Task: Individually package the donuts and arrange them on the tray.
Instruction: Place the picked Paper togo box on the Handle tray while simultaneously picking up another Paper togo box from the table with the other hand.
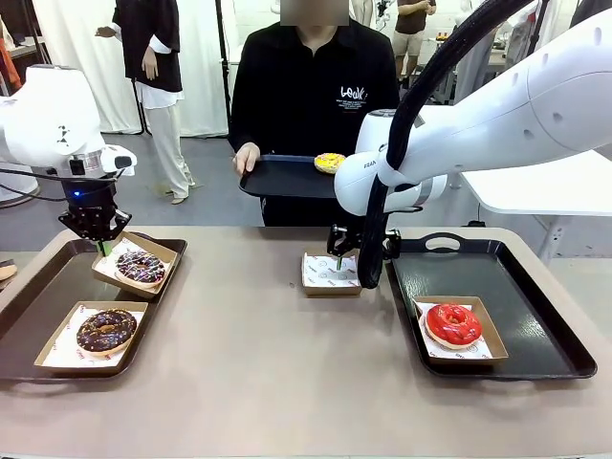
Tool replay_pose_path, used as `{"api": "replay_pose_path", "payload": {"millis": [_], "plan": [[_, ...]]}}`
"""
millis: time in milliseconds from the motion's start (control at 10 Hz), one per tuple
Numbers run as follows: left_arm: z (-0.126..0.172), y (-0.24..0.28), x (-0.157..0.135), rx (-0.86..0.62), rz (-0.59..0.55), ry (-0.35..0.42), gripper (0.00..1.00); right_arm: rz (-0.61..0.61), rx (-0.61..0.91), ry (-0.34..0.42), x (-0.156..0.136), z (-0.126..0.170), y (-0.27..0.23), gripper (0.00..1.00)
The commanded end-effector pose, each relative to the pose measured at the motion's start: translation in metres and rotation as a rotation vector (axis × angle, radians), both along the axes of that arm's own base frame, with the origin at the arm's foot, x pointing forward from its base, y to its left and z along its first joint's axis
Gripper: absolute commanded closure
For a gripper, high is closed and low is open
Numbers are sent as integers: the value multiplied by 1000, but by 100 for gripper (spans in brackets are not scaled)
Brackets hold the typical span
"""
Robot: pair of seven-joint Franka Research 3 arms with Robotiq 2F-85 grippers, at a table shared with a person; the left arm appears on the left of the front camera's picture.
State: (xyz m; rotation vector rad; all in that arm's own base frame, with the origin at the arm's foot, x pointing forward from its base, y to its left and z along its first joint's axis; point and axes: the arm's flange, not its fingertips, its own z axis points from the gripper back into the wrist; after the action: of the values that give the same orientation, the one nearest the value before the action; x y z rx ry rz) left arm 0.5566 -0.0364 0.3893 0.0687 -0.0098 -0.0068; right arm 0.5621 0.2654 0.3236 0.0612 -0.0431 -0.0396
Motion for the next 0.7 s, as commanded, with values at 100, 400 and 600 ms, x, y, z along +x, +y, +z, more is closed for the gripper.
{"api": "replay_pose_path", "payload": {"millis": [100, 400, 600], "plan": [[0, -2, 5, 22, 3, 5, 99, -8, -27, -17, -4, -4, 0, 0], [-6, -2, 4, 29, -6, 20, 99, -7, -28, -12, -4, -5, 1, 0], [-7, -3, 4, 32, -10, 21, 99, 2, -23, -11, -5, -5, 2, 0]]}}
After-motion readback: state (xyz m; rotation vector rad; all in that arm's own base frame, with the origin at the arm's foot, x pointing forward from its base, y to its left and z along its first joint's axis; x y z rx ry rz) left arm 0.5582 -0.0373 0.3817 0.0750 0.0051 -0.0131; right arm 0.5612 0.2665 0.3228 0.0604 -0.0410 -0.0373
